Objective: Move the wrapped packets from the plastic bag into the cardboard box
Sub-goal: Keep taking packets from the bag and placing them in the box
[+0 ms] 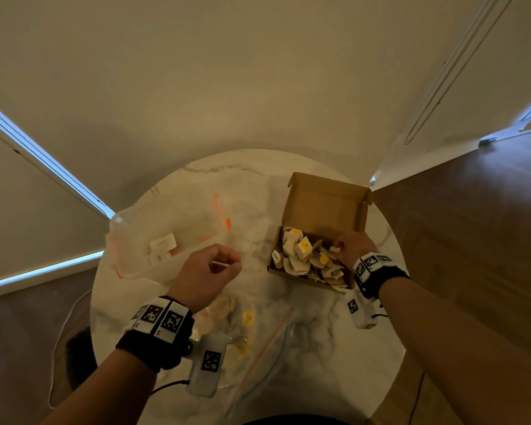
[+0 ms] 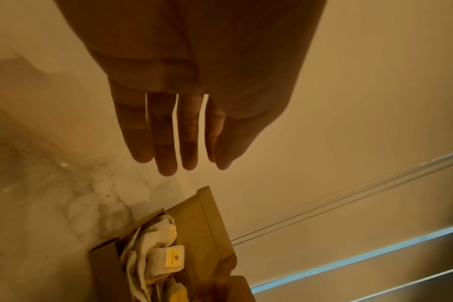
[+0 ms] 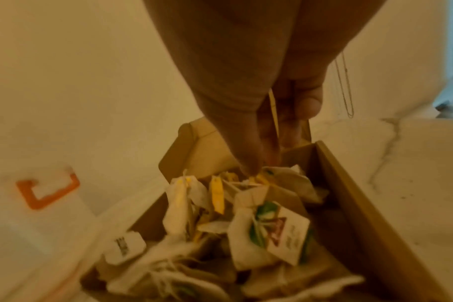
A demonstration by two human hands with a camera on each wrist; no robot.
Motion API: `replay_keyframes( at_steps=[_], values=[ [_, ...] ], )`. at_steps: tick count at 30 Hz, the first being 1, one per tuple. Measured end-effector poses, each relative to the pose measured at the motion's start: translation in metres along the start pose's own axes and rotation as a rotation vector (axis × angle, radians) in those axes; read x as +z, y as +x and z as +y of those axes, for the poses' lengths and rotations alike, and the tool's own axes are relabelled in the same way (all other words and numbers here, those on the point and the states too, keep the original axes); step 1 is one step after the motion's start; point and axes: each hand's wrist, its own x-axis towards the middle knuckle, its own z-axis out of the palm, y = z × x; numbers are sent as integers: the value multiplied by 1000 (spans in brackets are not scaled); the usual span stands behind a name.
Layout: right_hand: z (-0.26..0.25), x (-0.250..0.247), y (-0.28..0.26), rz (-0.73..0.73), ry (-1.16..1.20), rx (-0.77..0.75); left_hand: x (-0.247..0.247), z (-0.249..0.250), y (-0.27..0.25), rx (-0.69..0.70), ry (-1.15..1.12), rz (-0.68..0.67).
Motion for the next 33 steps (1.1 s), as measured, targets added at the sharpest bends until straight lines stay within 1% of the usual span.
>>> replay_keyframes(
  at_steps=[2,5,7,9,11,13,16,18,19,20,23,25,27,30,33],
  values=[
    [3,-1,-3,8,19,-1,-1,-1,-2,-1,47,-22],
    [2,-9,-18,96,52,-24,4,-1,-4,1,167,-117],
    [-6,-12,-37,135,81,-86,11,-1,-11,12,322,-244],
    [-13,-7,-57,134,134,-195,21,-2,-21,41,471,-418],
    [-18,4,-76,66,147,-278,30,-3,-35,75,599,-629],
    [-22,16,-97,-44,128,-327,39,-6,-49,86,687,-782],
    [-31,36,-129,-176,132,-422,50,-17,-69,67,896,-851],
    [-38,49,-148,-240,124,-494,54,-29,-80,31,1002,-841],
    [-44,55,-157,-261,114,-530,55,-33,-84,5,1001,-807],
    [-50,61,-164,-276,115,-567,54,-39,-86,-9,966,-745],
    [-77,79,-181,-284,202,-662,45,-52,-88,-23,834,-490],
    [-98,92,-184,-276,236,-690,37,-58,-87,-16,788,-366],
    [-117,106,-179,-281,240,-646,31,-63,-87,42,787,-290],
    [-135,130,-164,-295,233,-528,25,-61,-93,108,771,-237],
    [-142,150,-150,-294,184,-461,24,-55,-99,92,727,-241]
  ],
)
